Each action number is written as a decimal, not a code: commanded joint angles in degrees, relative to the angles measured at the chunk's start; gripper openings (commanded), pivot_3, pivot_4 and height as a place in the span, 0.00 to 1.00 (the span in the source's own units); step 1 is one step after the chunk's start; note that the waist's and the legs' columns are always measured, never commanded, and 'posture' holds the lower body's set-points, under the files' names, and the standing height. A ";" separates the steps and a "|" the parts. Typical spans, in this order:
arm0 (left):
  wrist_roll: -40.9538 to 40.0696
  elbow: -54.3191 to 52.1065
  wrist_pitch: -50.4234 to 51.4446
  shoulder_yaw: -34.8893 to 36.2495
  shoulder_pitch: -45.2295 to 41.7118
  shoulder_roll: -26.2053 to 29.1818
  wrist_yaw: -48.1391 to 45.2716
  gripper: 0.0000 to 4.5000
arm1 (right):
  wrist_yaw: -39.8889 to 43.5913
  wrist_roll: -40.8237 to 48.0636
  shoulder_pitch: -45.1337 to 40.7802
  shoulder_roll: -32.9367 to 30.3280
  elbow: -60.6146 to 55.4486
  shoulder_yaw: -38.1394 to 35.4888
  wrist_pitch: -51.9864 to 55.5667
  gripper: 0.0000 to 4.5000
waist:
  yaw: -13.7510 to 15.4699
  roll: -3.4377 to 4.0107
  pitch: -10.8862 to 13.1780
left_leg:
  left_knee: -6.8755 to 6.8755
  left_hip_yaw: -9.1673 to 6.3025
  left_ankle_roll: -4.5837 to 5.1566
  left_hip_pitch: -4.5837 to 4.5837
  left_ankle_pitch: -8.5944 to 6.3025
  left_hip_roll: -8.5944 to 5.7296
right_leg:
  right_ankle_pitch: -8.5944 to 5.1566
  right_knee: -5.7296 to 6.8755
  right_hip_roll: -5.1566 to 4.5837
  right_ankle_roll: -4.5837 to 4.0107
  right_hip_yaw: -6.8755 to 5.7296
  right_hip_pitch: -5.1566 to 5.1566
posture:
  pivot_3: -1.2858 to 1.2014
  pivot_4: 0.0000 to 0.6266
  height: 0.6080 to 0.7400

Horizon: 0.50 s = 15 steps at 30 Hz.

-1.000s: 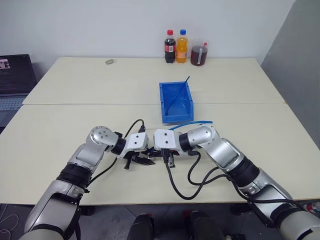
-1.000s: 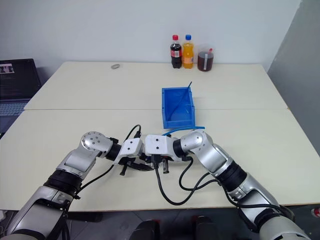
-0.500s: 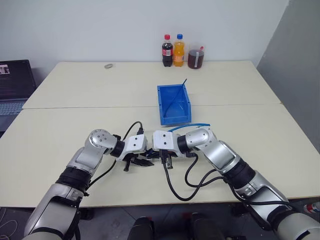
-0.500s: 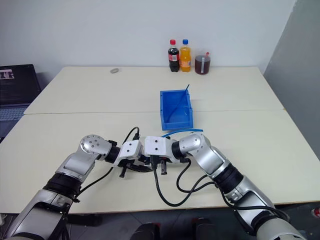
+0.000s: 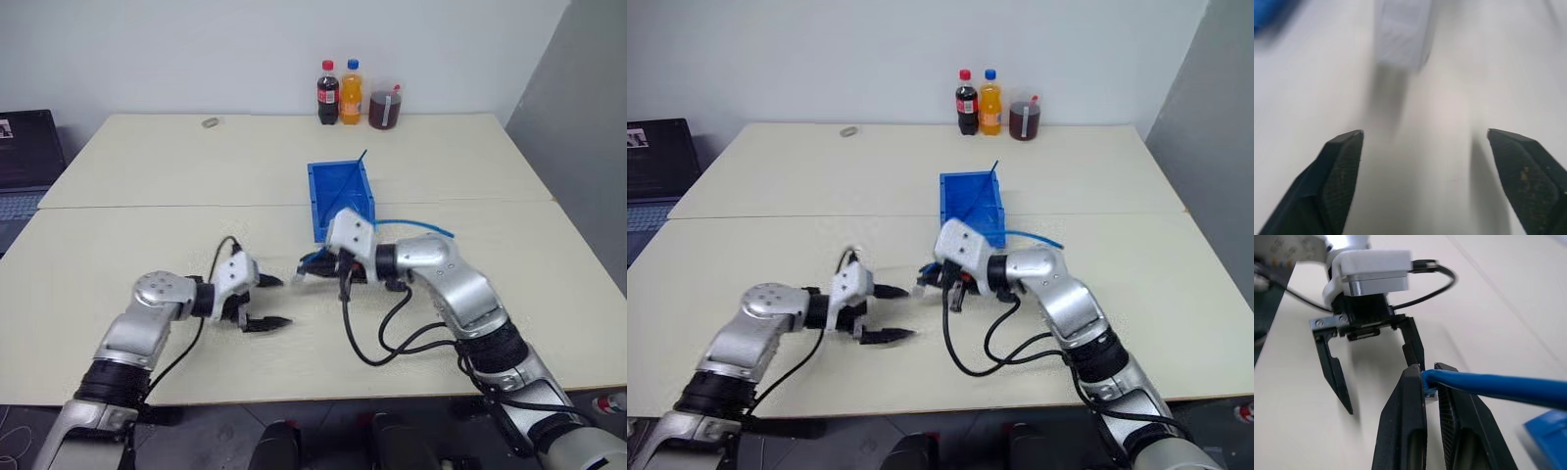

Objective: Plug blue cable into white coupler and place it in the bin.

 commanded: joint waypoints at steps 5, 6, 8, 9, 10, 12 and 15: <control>-8.27 -12.77 19.88 7.03 -9.40 -1.38 14.16 1.00 | -8.88 10.20 -9.29 1.43 6.16 -17.47 7.47 0.02 | 0.82 -0.28 0.50 | 0.05 0.01 0.00 0.02 0.00 -0.05 | 0.04 0.00 -0.02 0.08 0.00 0.03 | 0.52 0.24 1.00; -8.10 -12.76 21.25 6.19 -10.78 -1.48 14.88 1.00 | -10.47 9.09 -11.44 1.48 11.14 -17.76 5.66 0.02 | 0.78 -0.28 0.50 | 0.05 0.04 0.00 0.03 0.01 -0.05 | 0.05 -0.01 -0.02 0.09 0.02 0.03 | 0.52 0.24 1.00; -8.08 -12.53 22.83 5.17 -12.80 -1.94 15.98 1.00 | -12.69 6.85 -14.79 1.45 19.52 -17.37 1.91 0.02 | 0.68 -0.28 0.51 | 0.02 0.09 0.00 0.08 0.01 -0.05 | 0.05 -0.01 -0.02 0.08 0.06 0.04 | 0.52 0.24 1.00; -8.01 -12.02 23.38 4.68 -14.09 -2.48 16.70 1.00 | -14.10 5.75 -17.22 1.72 25.42 -17.22 -0.56 0.02 | 0.64 -0.28 0.51 | -0.01 0.12 0.00 0.08 0.00 -0.05 | 0.08 -0.01 -0.01 0.02 0.07 0.01 | 0.52 0.24 1.00; -7.89 -11.61 23.60 4.25 -15.04 -2.85 17.13 1.00 | -14.86 4.84 -19.31 1.94 30.44 -16.86 -2.53 0.02 | 0.62 -0.28 0.52 | -0.02 0.14 0.00 0.08 0.00 -0.05 | 0.13 -0.02 0.00 -0.08 0.09 0.00 | 0.52 0.24 1.00; -7.10 -10.88 23.05 3.09 -16.06 -2.70 17.06 1.00 | -15.51 3.41 -22.80 2.41 38.79 -16.13 -5.89 0.02 | 0.26 -0.31 0.75 | -0.05 0.23 0.00 0.06 0.01 -0.05 | 0.21 0.00 -0.01 -0.21 0.15 -0.05 | 0.52 0.24 1.00; -5.70 -9.86 21.10 1.50 -16.35 -1.86 16.24 1.00 | -13.10 0.75 -27.49 1.92 50.23 -13.71 -10.32 0.21 | -0.18 -0.29 0.83 | -0.07 0.31 -0.01 0.02 0.01 -0.05 | 0.21 -0.03 -0.02 -0.23 0.22 -0.10 | 0.52 0.24 1.00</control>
